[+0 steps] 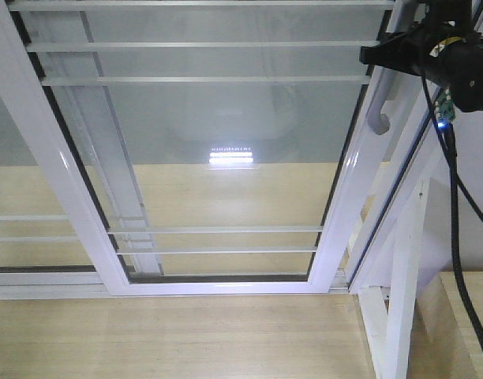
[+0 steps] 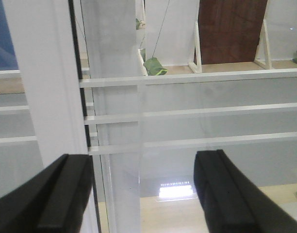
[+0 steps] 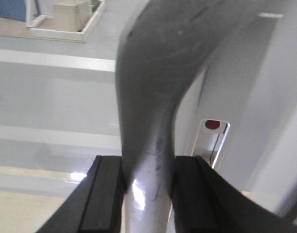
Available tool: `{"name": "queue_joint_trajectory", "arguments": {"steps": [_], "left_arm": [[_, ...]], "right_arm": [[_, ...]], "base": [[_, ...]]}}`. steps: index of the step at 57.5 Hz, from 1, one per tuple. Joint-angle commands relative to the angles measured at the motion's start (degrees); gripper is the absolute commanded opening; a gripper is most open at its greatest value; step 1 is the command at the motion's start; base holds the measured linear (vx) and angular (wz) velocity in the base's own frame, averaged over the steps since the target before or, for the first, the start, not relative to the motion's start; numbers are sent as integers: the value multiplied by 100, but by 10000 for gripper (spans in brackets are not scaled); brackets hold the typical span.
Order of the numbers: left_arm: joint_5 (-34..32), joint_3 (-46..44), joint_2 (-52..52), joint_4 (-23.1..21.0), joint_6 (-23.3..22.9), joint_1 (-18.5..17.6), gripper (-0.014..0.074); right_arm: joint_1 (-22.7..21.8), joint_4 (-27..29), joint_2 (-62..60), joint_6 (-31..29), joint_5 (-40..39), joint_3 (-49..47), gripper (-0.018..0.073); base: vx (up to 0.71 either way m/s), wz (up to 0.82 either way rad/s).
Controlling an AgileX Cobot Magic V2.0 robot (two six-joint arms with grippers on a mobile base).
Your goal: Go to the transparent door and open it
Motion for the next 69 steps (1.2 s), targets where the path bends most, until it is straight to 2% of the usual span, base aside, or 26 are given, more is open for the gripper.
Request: {"name": "queue_joint_trajectory", "arguments": {"steps": [1,31,42,48,61,64,69], "left_arm": [[-450,-210,-31,-33,-1,-21,566],[-463,-210,-31,-33,-1,-21,566],[-453,-210,-31,-33,-1,-21,566],[-393,-210,-31,-33,-1,-21,566],[-83,-210,-31,-16,63,-21,566],[-1,-210,-31,-16,123,-21,566],[43,-183,19,-32,195,-21,566]], "right_arm": [[417,-186,-292,-137,-546,-216,2],[1145,-181,-305,-113,-575,-216,2],[1256,-190,-458,-146,-404,-216,2],[1256,-190,-702,-270,-170,-216,2],[1256,-185,-1702,-624,1356,-181,2],[1256,-185,-1961,-721,1377,32,2],[1256,-179,-2466,-720,949,568,2]], "base": [[0,0],[0,0],[0,0],[0,0],[0,0],[0,0],[0,0]]}}
